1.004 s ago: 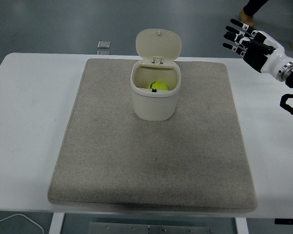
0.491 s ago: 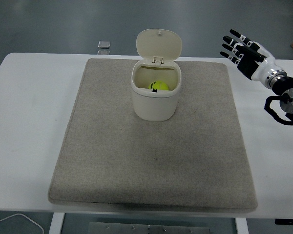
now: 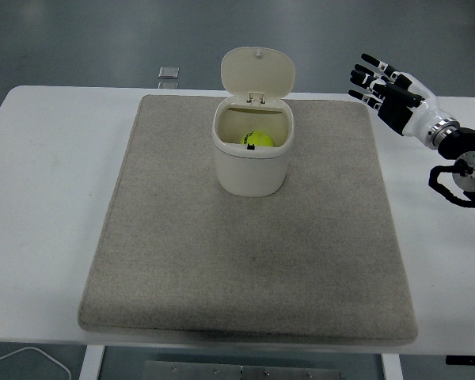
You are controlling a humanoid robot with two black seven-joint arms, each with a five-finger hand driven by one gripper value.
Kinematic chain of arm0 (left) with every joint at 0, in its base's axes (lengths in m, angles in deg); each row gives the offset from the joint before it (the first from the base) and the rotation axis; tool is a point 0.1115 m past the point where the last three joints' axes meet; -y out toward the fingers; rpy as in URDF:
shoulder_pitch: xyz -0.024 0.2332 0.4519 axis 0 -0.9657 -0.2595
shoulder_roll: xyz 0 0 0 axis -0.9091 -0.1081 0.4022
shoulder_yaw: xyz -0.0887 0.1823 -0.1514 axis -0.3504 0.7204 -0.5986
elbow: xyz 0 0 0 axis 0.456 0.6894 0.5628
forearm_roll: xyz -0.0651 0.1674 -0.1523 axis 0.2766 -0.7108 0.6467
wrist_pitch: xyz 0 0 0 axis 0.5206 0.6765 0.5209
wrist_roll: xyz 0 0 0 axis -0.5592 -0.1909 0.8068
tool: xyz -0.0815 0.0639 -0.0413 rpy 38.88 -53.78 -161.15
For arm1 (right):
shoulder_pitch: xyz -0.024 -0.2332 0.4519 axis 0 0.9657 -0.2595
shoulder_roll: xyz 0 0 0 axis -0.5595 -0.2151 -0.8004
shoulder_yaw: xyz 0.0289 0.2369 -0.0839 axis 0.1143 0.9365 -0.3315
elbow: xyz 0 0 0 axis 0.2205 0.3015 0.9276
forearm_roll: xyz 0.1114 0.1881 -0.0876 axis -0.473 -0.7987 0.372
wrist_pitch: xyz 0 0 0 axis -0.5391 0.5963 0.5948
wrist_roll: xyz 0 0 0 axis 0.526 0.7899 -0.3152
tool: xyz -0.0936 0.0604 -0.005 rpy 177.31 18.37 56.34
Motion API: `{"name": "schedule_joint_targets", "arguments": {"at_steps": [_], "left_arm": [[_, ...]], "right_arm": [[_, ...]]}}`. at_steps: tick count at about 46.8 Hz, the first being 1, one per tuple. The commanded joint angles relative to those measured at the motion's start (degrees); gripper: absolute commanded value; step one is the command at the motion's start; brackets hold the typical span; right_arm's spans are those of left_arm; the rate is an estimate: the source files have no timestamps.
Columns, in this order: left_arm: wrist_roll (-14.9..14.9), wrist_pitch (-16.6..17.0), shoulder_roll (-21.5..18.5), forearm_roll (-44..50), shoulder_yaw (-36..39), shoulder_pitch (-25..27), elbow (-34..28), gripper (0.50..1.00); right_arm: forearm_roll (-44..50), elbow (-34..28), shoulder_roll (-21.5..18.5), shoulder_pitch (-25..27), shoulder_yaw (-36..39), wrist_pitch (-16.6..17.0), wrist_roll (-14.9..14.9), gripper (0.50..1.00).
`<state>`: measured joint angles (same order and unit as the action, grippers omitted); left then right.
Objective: Pick up the tennis ball and place it in the box.
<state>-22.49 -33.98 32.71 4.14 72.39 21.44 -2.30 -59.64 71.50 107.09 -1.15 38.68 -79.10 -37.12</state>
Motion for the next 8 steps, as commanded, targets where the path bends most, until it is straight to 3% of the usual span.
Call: {"name": "schedule_joint_targets", "arguments": {"at_steps": [1, 8], "left_arm": [[0.0, 0.02, 0.0, -0.01, 0.0, 0.0, 0.0, 0.992], [0.0, 0.02, 0.0, 0.07, 0.0, 0.0, 0.0, 0.99]], "right_arm": [[0.05, -0.01, 0.12, 0.0, 0.0, 0.26, 0.04, 0.928], [0.13, -0.18, 0.21, 0.0, 0.0, 0.18, 0.04, 0.928]]}}
